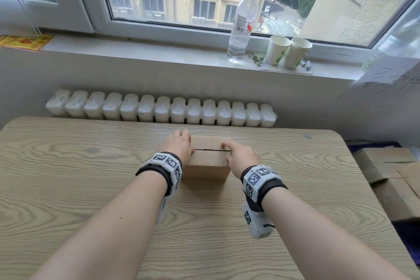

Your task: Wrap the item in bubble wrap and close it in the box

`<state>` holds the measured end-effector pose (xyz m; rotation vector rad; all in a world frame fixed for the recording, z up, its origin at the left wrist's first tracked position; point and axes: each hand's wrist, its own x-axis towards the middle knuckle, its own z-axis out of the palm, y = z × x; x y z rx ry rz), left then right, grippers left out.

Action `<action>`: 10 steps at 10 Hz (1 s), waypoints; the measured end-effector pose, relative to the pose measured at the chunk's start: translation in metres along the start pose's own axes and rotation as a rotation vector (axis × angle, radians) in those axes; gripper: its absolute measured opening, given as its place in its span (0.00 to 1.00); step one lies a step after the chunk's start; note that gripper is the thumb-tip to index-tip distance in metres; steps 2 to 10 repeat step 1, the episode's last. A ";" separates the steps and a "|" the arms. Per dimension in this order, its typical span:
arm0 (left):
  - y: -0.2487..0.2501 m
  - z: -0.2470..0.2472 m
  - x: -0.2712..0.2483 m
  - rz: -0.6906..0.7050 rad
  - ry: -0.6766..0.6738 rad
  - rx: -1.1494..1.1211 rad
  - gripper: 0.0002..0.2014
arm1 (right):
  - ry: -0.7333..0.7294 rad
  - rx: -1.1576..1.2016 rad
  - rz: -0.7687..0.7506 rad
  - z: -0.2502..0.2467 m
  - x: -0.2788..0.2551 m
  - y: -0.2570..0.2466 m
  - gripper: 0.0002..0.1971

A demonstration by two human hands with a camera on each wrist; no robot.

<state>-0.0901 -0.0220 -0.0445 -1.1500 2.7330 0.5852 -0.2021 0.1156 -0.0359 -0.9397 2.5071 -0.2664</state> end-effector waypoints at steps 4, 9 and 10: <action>0.007 -0.010 -0.006 0.091 0.041 0.081 0.24 | 0.040 -0.104 -0.084 -0.011 -0.013 -0.008 0.19; 0.007 -0.010 -0.006 0.091 0.041 0.081 0.24 | 0.040 -0.104 -0.084 -0.011 -0.013 -0.008 0.19; 0.007 -0.010 -0.006 0.091 0.041 0.081 0.24 | 0.040 -0.104 -0.084 -0.011 -0.013 -0.008 0.19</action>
